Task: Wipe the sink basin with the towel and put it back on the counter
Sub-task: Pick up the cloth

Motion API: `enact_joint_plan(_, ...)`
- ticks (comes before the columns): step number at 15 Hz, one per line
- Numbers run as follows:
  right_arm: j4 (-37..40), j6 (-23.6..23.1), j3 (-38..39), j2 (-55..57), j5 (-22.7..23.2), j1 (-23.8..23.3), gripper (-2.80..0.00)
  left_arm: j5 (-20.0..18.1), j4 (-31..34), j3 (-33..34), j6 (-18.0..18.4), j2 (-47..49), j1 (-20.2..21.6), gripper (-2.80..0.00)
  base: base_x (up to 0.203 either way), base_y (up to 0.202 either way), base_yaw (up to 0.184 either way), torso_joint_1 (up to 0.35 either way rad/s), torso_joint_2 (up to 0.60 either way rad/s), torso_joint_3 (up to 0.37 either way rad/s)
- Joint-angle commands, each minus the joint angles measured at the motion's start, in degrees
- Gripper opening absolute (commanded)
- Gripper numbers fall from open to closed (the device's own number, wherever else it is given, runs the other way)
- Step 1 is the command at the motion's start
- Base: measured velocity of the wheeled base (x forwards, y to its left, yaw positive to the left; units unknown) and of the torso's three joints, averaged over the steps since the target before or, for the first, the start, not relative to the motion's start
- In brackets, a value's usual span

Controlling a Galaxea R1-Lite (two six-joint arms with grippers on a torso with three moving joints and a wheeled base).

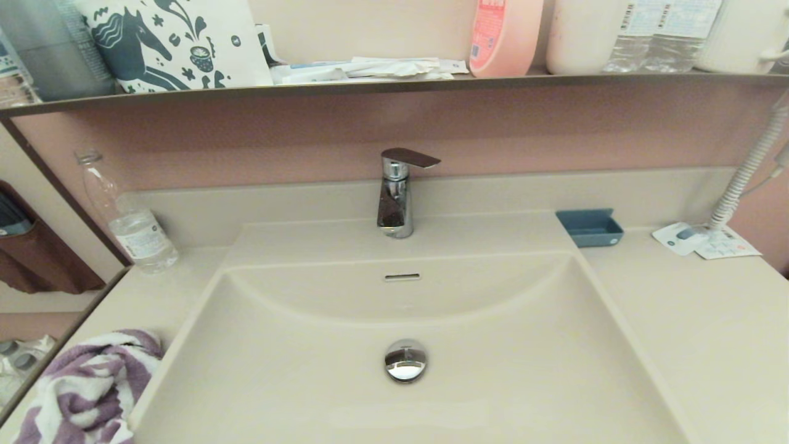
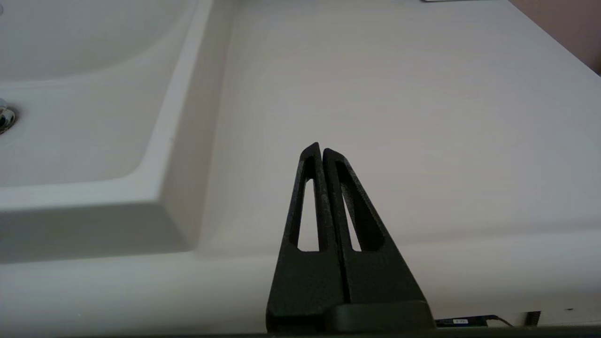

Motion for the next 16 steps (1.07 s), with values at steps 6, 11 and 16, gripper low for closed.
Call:
enact_joint_plan(6,0.0,-0.02,0.0,0.05,0.0,0.0,-2.8,-0.12,0.65,-0.7,0.53,-0.02,0.0,-2.8,0.0,0.0,0.0,0.0,0.0,0.0)
enact_joint_plan(11,0.0,0.04,0.0,0.11,0.0,0.0,-2.8,1.48,3.54,-13.05,0.13,12.37,-0.12,-2.8,0.0,0.0,0.0,0.0,0.0,0.0)
enact_joint_plan(16,0.0,0.01,0.0,0.09,0.0,0.0,-2.8,10.12,4.36,-22.36,-0.11,32.28,0.15,-2.8,0.0,0.0,0.0,0.0,0.0,0.0)
